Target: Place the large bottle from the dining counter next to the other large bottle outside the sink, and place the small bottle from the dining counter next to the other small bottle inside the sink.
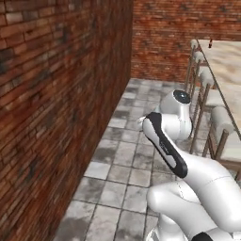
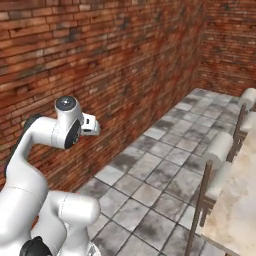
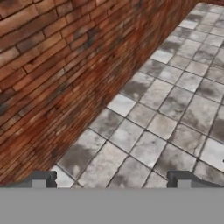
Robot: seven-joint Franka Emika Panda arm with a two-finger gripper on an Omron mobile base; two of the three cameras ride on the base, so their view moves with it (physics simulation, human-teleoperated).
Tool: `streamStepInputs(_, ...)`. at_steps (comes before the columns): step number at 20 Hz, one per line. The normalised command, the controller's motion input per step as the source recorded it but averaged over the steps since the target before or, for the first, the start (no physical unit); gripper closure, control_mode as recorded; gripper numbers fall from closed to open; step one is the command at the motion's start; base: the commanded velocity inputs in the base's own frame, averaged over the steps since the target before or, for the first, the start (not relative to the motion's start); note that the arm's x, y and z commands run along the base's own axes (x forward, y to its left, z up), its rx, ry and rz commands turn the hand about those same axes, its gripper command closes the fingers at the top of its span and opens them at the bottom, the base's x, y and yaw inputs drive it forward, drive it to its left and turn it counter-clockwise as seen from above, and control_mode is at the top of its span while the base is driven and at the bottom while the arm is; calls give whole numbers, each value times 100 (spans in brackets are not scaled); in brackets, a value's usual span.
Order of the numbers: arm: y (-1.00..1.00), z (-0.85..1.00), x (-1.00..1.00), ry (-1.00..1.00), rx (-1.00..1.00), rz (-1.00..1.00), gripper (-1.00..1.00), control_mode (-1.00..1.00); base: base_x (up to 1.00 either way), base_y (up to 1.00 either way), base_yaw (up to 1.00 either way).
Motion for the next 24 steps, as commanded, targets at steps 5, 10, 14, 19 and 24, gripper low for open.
streamStepInputs(5,0,0,0,0,0,0,-100,100,100,-2,-31)
streamStepInputs(10,0,0,0,0,0,0,-100,100,100,0,-31)
streamStepInputs(14,0,0,0,0,0,0,-100,100,100,7,-31)
streamStepInputs(19,0,0,0,0,0,0,-100,100,100,28,-30)
streamStepInputs(24,0,0,0,0,0,0,-100,100,100,59,-24)
